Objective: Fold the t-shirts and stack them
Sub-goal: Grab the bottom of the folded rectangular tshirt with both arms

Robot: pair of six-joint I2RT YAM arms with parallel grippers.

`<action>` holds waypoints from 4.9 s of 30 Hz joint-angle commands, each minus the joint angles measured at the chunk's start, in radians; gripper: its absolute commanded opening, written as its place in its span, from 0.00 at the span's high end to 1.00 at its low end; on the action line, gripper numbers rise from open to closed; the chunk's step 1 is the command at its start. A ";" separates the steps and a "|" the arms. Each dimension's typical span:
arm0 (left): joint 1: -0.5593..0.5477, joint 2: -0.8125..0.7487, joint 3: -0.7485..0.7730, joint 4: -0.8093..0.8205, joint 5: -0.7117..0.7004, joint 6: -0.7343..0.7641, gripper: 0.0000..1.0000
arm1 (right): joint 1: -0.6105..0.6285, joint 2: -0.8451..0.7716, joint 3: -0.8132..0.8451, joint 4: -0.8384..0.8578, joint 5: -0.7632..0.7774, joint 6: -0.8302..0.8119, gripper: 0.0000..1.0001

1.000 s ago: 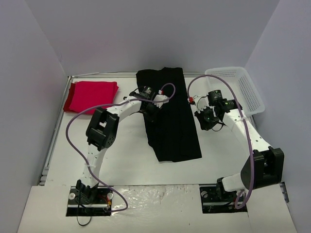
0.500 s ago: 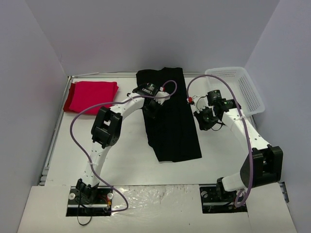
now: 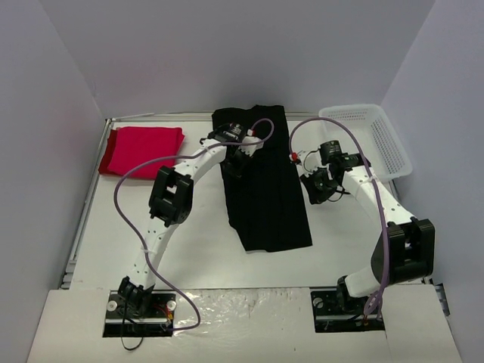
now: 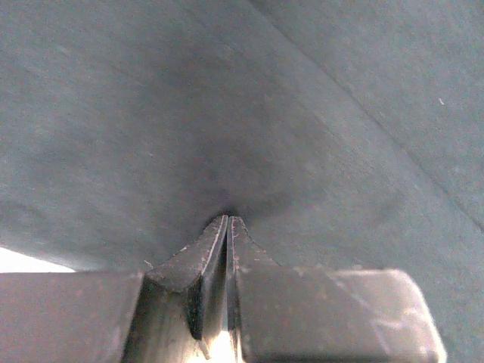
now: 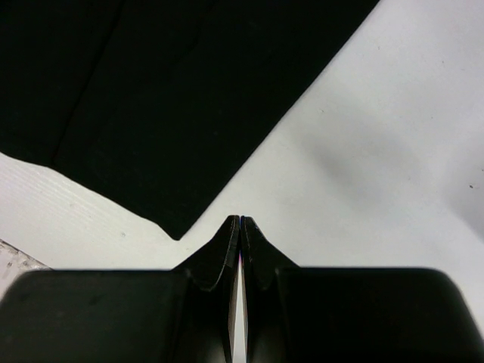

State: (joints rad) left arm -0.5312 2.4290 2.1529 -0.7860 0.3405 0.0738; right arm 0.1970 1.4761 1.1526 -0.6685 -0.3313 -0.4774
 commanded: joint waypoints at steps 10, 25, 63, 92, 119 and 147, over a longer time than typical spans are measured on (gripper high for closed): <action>0.062 0.090 0.163 -0.107 -0.107 0.037 0.98 | 0.002 0.062 0.007 -0.019 -0.005 0.010 1.00; 0.047 -0.025 0.094 -0.069 -0.086 0.066 0.98 | 0.010 0.049 0.007 -0.025 -0.003 0.016 1.00; -0.483 -0.932 -1.219 0.480 -0.139 0.394 0.32 | -0.119 0.041 0.006 -0.036 0.084 0.040 0.72; -0.489 -0.762 -1.131 0.404 -0.215 0.379 0.83 | -0.125 0.032 -0.001 -0.034 0.081 0.023 0.72; -0.231 -0.723 -0.878 -0.018 0.319 0.544 0.98 | -0.116 -0.183 -0.131 0.027 -0.393 -0.562 0.74; -0.150 -0.575 -0.708 -0.137 0.443 0.491 0.98 | 0.214 -0.175 -0.366 -0.101 -0.273 -0.885 0.73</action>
State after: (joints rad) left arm -0.6945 1.8500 1.4036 -0.8944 0.7483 0.5644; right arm 0.3729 1.2995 0.7975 -0.7185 -0.6304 -1.3621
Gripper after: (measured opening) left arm 0.055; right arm 0.268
